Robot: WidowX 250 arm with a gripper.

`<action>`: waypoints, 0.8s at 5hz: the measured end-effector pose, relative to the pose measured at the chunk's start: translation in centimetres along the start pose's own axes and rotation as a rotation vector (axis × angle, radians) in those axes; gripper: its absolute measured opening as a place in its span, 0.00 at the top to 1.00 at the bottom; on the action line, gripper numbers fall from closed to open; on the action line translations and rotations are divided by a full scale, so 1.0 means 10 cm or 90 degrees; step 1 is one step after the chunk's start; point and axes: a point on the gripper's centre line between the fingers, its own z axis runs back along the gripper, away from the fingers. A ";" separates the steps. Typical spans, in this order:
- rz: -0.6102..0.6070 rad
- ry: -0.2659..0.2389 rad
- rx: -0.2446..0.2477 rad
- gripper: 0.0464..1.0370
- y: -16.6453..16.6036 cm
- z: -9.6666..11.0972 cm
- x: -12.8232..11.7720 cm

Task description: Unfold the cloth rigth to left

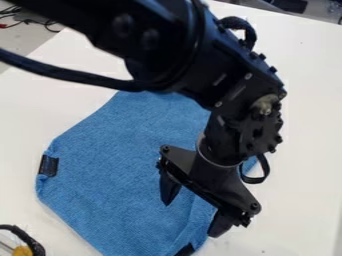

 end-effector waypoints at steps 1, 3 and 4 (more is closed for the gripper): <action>-0.005 0.014 0.004 0.04 0.00 -0.05 -0.02; -0.003 0.021 -0.015 0.04 0.39 -0.18 0.26; 0.033 0.030 -0.016 0.04 0.67 -0.27 0.33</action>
